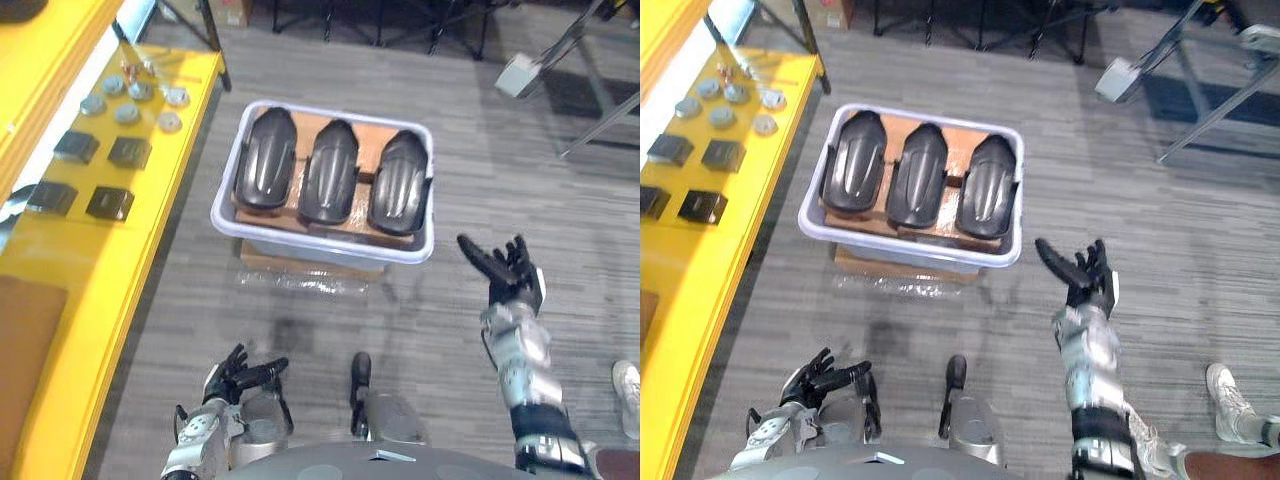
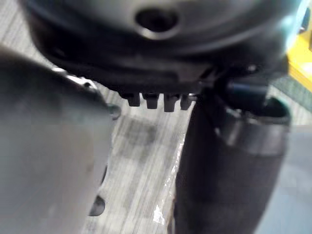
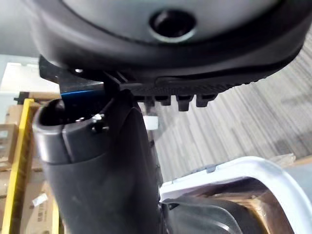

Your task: Walk over and take three plastic housings, then place them on the shelf

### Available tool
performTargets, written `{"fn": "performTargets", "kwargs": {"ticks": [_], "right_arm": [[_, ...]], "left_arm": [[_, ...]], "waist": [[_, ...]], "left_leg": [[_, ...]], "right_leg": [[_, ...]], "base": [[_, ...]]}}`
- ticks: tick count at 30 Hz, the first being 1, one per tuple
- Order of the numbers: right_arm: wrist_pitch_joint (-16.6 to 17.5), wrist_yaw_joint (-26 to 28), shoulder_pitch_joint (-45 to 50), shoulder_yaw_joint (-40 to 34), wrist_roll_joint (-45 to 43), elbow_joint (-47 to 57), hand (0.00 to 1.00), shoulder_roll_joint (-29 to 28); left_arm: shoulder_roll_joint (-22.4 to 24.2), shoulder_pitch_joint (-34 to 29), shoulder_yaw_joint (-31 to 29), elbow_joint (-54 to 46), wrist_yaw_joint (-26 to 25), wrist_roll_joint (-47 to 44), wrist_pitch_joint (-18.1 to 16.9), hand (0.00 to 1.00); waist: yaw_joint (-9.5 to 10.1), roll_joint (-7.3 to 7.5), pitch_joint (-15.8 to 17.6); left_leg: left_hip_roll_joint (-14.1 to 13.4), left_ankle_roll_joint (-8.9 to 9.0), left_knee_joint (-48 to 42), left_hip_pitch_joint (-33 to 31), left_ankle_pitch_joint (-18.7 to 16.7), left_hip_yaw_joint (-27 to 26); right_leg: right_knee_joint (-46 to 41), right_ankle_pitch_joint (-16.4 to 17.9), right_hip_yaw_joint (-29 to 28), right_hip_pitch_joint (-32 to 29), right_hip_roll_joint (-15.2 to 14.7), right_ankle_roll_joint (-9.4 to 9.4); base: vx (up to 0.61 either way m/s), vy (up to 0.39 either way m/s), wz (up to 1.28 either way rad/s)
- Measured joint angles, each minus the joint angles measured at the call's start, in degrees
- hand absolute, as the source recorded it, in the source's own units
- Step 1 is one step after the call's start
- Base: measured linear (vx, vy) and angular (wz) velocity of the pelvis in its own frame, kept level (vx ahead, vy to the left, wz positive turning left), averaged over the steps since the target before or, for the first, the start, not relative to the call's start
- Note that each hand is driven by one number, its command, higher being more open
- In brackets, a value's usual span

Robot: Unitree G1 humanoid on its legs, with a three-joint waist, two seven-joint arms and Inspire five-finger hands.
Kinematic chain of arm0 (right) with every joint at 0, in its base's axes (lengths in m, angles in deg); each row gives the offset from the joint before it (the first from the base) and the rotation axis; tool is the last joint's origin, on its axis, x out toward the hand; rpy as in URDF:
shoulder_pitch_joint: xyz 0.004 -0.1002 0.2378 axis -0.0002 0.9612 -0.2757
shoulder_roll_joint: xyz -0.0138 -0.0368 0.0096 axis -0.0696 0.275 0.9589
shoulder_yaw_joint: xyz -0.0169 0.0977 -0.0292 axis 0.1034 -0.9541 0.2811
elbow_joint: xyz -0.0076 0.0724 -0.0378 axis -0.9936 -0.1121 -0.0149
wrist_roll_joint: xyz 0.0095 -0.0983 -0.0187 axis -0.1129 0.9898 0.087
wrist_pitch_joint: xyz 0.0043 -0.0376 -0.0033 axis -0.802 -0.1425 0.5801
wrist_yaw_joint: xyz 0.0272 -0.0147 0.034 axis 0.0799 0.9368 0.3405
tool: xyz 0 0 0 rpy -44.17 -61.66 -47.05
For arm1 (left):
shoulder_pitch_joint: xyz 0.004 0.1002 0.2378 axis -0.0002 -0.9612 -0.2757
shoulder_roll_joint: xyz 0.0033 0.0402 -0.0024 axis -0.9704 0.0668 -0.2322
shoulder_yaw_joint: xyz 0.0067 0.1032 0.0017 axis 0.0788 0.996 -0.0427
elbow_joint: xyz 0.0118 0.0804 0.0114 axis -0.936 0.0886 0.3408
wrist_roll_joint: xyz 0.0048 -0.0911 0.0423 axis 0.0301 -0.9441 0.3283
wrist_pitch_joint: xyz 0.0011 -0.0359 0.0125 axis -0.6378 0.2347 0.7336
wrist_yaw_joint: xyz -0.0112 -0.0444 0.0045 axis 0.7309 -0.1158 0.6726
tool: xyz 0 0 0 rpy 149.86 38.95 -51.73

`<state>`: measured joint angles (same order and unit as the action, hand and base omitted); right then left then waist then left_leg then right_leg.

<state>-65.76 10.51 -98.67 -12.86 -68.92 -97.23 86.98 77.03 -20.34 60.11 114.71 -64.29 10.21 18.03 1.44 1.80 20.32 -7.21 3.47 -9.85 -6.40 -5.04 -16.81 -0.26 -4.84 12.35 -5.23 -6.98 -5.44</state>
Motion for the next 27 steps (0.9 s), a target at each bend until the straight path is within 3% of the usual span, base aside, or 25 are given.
{"fn": "performTargets", "kwargs": {"ticks": [4, 11, 15, 21, 26, 27], "right_arm": [[-0.3, 0.2, -9.2, 0.0, 0.0, -5.8, 1.00, 6.3], [-0.8, 0.5, -22.9, 3.1, -1.1, -17.5, 1.00, 17.2], [-2.0, 0.6, -27.8, 6.2, -1.7, -20.9, 1.00, 20.8], [-7.6, -0.8, -33.7, 8.4, -1.6, -27.0, 1.00, 25.4], [-11.7, -1.2, -37.6, 10.5, 0.6, -30.0, 1.00, 28.6], [-12.7, -1.5, -38.7, 10.5, 0.7, -31.2, 0.00, 29.1]], "left_arm": [[0.2, 2.3, 0.1, -0.3, 0.0, 0.0, -1.2, 1.00], [1.1, 4.6, 0.3, 1.0, 0.1, -0.3, -2.5, 1.00], [1.0, 6.4, 1.0, 2.3, 0.4, -0.3, -2.5, 1.00], [1.2, 7.1, 2.7, 2.6, 0.7, -2.1, -2.6, 1.00], [1.1, 7.1, 3.0, 3.2, 0.6, -3.1, -2.7, 1.00], [1.0, 7.1, 3.0, 3.3, 0.6, -3.2, -2.7, 1.00]], "waist": [[0.59, -1.82, 4.4], [1.73, -5.16, 7.2], [2.39, -6.21, 7.8], [3.05, -8.12, 8.8], [3.04, -8.49, 8.9], [3.03, -8.50, 8.9]], "left_leg": [[0.9, -1.02, -3.2, -4.7, -0.5, 2.3], [2.5, -3.42, -9.5, -12.2, -2.0, 5.1], [3.3, -4.16, -11.9, -15.3, -2.2, 5.6], [5.1, -5.16, -11.9, -17.4, -0.9, 7.2], [6.1, -5.69, -10.8, -18.1, 0.6, 7.6], [6.2, -5.78, -10.7, -18.2, 0.8, 7.7]], "right_leg": [[-1.5, -0.1, 1.7, -2.6, -1.0, 0.01], [-6.9, 0.0, 3.2, -8.4, -3.5, 0.01], [-9.1, 0.6, 3.4, -10.9, -4.8, -0.10], [-11.8, 1.5, 4.9, -12.9, -6.8, -0.13], [-12.7, 1.5, 5.2, -14.2, -7.7, -0.18], [-12.8, 1.4, 5.3, -14.3, -7.8, -0.19]], "base": [[-0.08, 0.049, 0.29], [-0.08, 0.084, 0.19], [-0.11, 0.078, 0.11], [-0.09, 0.040, 0.19], [-0.03, 0.019, 0.08], [0.00, 0.006, 0.08]]}}
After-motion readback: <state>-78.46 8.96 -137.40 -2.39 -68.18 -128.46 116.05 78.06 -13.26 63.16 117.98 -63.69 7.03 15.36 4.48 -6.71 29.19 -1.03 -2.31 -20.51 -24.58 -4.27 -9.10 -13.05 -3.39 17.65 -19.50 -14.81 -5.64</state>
